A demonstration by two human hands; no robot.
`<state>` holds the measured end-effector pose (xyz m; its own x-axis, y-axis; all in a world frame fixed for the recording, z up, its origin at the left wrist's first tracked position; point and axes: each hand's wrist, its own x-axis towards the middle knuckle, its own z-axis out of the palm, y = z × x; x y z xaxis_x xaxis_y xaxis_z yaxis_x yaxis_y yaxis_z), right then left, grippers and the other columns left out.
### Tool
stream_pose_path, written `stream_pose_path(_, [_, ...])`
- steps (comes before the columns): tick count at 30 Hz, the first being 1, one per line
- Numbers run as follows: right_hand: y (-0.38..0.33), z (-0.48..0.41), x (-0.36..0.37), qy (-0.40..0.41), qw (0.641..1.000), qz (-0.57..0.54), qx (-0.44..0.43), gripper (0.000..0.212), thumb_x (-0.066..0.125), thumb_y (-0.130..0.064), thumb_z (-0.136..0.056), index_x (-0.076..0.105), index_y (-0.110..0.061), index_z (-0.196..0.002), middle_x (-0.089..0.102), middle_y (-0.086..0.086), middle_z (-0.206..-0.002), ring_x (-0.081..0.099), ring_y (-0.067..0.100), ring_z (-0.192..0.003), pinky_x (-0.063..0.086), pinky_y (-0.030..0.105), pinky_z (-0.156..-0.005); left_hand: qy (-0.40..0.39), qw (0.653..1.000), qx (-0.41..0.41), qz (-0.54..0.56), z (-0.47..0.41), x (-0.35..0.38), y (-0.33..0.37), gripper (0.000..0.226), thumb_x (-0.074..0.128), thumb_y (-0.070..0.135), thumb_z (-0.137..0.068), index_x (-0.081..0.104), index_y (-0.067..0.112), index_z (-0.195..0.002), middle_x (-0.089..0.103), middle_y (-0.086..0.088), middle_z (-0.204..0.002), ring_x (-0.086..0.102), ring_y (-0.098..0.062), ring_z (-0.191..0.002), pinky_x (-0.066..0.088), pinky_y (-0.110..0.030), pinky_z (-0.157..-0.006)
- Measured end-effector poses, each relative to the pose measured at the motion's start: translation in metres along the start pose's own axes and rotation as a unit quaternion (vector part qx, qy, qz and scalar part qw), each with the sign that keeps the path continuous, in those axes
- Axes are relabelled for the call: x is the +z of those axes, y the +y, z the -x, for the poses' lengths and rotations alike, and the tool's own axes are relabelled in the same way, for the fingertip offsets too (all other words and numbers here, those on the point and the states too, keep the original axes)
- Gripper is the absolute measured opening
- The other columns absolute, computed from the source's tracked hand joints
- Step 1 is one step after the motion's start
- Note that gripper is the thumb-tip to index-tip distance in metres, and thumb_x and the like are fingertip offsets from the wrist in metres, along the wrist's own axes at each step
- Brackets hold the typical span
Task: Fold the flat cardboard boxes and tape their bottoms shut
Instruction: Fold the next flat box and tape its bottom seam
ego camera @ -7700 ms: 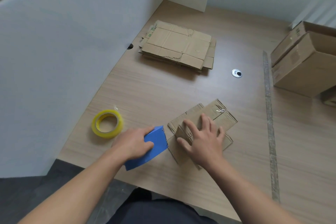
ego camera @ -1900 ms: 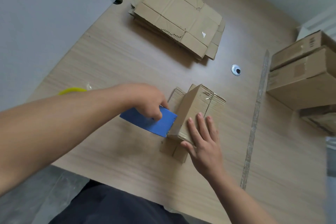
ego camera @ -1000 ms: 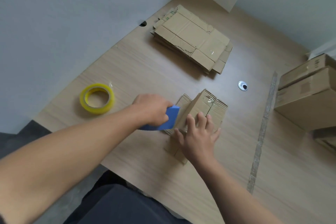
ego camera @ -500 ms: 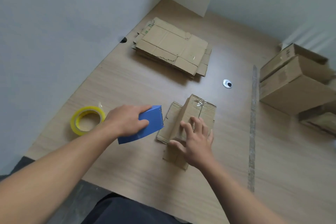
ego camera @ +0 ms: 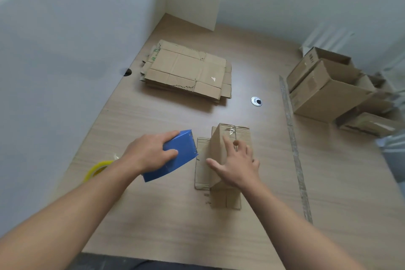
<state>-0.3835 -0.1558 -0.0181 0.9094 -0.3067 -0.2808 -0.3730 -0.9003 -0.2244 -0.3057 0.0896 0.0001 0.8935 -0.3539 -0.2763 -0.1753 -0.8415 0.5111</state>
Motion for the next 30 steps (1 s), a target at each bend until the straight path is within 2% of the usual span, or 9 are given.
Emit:
stream_pose_path(2, [-0.002, -0.008, -0.001, 0.014, 0.997, -0.005, 0.071, 0.087, 0.045, -0.078, -0.081, 0.007, -0.043, -0.151, 0.008, 0.001, -0.157, 0.014, 0.029, -0.141, 0.025, 0.054, -0.108, 0.001, 1.0, 0.001, -0.006, -0.001, -0.005, -0.004, 0.058, 0.052, 0.048, -0.084, 0.037, 0.06, -0.138, 0.064, 0.018, -0.114, 0.057, -0.015, -0.095, 0.05, -0.031, -0.075])
stream_pose_path(4, [-0.002, -0.009, 0.001, 0.002, 0.996, 0.026, 0.089, 0.085, 0.045, -0.072, -0.086, 0.007, -0.039, -0.154, 0.003, 0.005, -0.161, 0.009, 0.032, -0.144, 0.021, 0.053, -0.111, -0.002, 1.0, 0.006, -0.014, -0.002, -0.009, -0.007, 0.058, 0.052, 0.047, -0.085, 0.037, 0.059, -0.139, 0.064, 0.017, -0.116, 0.057, -0.016, -0.098, 0.051, -0.032, -0.078])
stream_pose_path(11, [0.011, 0.007, -0.01, -0.069, 0.987, 0.137, -0.05, 0.081, 0.047, -0.021, -0.087, 0.007, -0.052, -0.151, 0.002, -0.012, -0.162, 0.001, 0.023, -0.151, 0.016, 0.058, -0.115, -0.007, 1.0, 0.019, -0.023, -0.003, -0.013, -0.019, 0.058, 0.053, 0.046, -0.088, 0.036, 0.056, -0.142, 0.063, 0.014, -0.118, 0.057, -0.017, -0.1, 0.052, -0.035, -0.08])
stream_pose_path(13, [0.014, 0.014, -0.012, -0.07, 0.985, 0.149, -0.057, 0.074, 0.049, -0.028, -0.089, 0.013, -0.054, -0.149, 0.009, -0.011, -0.16, 0.009, 0.02, -0.148, 0.022, 0.055, -0.112, -0.005, 0.999, 0.022, -0.024, -0.003, -0.013, -0.021, 0.058, 0.053, 0.046, -0.088, 0.035, 0.056, -0.143, 0.063, 0.014, -0.12, 0.057, -0.016, -0.1, 0.052, -0.035, -0.081])
stream_pose_path(15, [0.011, 0.02, -0.011, -0.046, 0.992, 0.114, -0.041, 0.061, 0.049, -0.056, -0.089, 0.025, -0.051, -0.144, 0.022, -0.01, -0.155, 0.022, 0.02, -0.143, 0.029, 0.053, -0.105, -0.003, 0.999, 0.025, -0.026, -0.002, -0.014, -0.023, 0.058, 0.053, 0.046, -0.089, 0.035, 0.056, -0.143, 0.062, 0.014, -0.122, 0.057, -0.016, -0.101, 0.052, -0.035, -0.081])
stream_pose_path(17, [-0.002, 0.023, -0.006, -0.015, 0.998, 0.061, 0.011, 0.067, 0.04, -0.079, -0.082, 0.03, -0.047, -0.14, 0.032, -0.008, -0.147, 0.03, 0.023, -0.137, 0.029, 0.056, -0.102, -0.001, 0.999, 0.029, -0.025, -0.001, -0.013, -0.024, 0.057, 0.053, 0.045, -0.089, 0.036, 0.055, -0.143, 0.062, 0.014, -0.122, 0.057, -0.017, -0.102, 0.051, -0.035, -0.081])
stream_pose_path(20, [-0.026, 0.021, 0.007, 0.007, 0.995, 0.023, 0.096, 0.079, 0.03, -0.09, -0.074, 0.023, -0.048, -0.141, 0.031, -0.001, -0.142, 0.025, 0.028, -0.135, 0.026, 0.062, -0.1, 0.003, 0.999, 0.038, -0.023, 0.0, -0.011, -0.024, 0.056, 0.054, 0.044, -0.089, 0.037, 0.055, -0.142, 0.063, 0.015, -0.12, 0.056, -0.016, -0.1, 0.051, -0.033, -0.079])
stream_pose_path(25, [-0.041, 0.016, 0.022, 0.023, 0.992, 0.04, 0.115, 0.073, 0.035, -0.083, -0.081, 0.02, -0.048, -0.143, 0.019, 0.004, -0.148, 0.012, 0.036, -0.141, 0.015, 0.072, -0.104, 0.001, 0.998, 0.053, -0.015, 0.001, -0.006, -0.024, 0.056, 0.055, 0.044, -0.089, 0.039, 0.055, -0.141, 0.064, 0.017, -0.116, 0.057, -0.015, -0.098, 0.052, -0.033, -0.078])
stream_pose_path(30, [-0.008, 0.018, 0.015, -0.039, 0.998, 0.044, -0.036, 0.072, 0.05, -0.046, -0.089, 0.013, -0.048, -0.151, 0.003, -0.004, -0.162, -0.005, 0.024, -0.152, 0.004, 0.067, -0.115, 0.018, 0.998, 0.064, -0.012, 0.005, -0.004, -0.033, 0.058, 0.056, 0.045, -0.089, 0.036, 0.057, -0.142, 0.065, 0.016, -0.115, 0.058, -0.015, -0.097, 0.052, -0.034, -0.079])
